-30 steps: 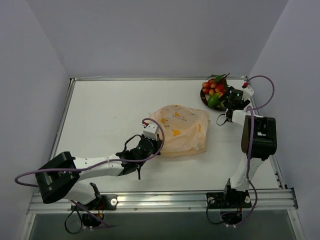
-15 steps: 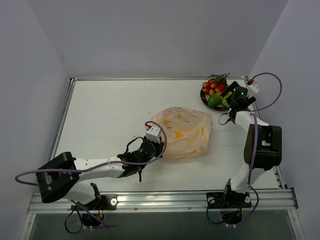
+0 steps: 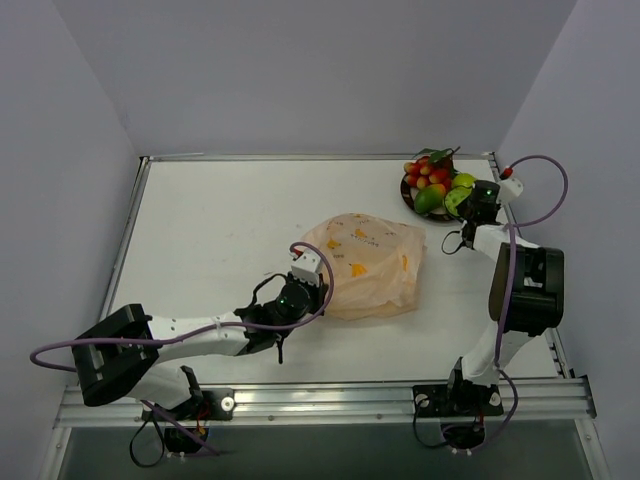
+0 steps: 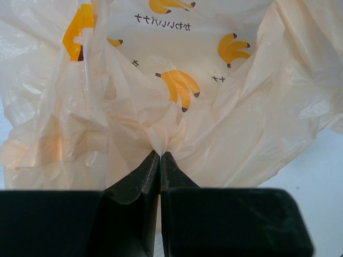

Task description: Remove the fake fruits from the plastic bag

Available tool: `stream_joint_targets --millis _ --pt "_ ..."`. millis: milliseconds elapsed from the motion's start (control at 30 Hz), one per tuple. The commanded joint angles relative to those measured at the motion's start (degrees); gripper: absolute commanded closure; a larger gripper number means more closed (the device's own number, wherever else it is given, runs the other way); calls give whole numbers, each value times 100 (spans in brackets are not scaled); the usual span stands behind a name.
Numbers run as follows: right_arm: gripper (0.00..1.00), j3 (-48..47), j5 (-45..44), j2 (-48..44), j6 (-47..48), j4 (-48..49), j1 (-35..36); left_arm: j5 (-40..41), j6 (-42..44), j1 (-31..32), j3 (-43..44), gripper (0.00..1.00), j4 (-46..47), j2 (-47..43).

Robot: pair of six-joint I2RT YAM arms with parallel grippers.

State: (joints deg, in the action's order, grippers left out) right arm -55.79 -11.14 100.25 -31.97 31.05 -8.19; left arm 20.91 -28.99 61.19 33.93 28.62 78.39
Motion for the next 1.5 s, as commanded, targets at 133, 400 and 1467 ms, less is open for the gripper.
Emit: stream_joint_targets --millis 133,400,1467 --pt "83 -476 392 574 -266 244 1 72 96 33 228 98 170 -17" --pt "75 -312 288 312 -372 525 -16 1 61 33 272 97 267 150" --pt "24 209 1614 -4620 -521 -1505 238 -667 -318 868 3137 94 -305 2339"
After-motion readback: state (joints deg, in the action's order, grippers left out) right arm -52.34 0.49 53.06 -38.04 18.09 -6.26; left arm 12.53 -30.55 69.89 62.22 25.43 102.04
